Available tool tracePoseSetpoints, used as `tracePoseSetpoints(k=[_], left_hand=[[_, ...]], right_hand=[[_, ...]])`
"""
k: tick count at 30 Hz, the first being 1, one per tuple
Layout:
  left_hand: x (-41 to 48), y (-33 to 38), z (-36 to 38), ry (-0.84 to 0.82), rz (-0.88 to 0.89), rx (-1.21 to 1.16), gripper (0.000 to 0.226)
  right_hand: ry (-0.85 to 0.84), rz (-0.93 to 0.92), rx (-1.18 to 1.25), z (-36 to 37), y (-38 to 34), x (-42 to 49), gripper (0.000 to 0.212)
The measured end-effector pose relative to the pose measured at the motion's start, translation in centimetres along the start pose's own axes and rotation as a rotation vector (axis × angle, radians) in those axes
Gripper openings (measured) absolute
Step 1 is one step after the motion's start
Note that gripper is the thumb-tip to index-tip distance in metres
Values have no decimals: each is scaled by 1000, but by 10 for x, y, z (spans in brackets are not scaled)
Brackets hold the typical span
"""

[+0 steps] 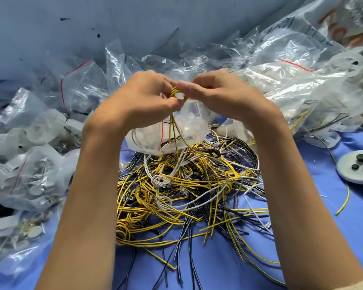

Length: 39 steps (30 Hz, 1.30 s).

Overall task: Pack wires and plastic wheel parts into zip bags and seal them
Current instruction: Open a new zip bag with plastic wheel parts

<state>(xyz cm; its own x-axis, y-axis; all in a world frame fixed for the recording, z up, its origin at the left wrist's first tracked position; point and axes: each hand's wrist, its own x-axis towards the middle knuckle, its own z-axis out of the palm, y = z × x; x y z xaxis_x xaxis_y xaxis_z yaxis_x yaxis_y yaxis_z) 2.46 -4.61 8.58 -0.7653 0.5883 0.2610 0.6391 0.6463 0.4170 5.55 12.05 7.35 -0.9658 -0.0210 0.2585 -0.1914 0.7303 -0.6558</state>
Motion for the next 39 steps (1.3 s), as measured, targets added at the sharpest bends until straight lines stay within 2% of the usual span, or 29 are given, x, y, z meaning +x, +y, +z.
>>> tracePoseSetpoints(k=[4,7,9,12,14,19,23,28,33,36,39], left_hand=[[3,-5,2,93,-64,-67,20],[3,-4,1,140,-149,-99,23],[4,-3,0,151,-172,-101,24],[3,-4,0,124,-177,-94,26],[2,-5,-1,112,-186,-106,23],[2,-6,-4,119,-182,-96,25],[1,-8,-4,138,-208,-114,46],[1,-13,-7,141,-255,-132,62],[2,-17,-7,135,-250,-138,55],[2,-17,-6,156,-246,-109,29],[1,-16,-6,160,-241,-112,22]], right_hand=[[-62,-26,33,2,3,-2,40],[-74,-66,-56,0,5,-3,44],[-40,-85,-127,1,4,-1,35],[104,-109,-114,5,0,1,24],[121,-86,20,5,-3,1,24],[-19,-9,354,7,-11,-1,21],[16,15,554,9,-20,-3,22],[36,-15,857,0,-20,-5,23],[92,-11,1067,-2,-18,-4,18],[126,-17,1219,-3,-21,-4,17],[133,-79,1329,-8,-24,-7,17]])
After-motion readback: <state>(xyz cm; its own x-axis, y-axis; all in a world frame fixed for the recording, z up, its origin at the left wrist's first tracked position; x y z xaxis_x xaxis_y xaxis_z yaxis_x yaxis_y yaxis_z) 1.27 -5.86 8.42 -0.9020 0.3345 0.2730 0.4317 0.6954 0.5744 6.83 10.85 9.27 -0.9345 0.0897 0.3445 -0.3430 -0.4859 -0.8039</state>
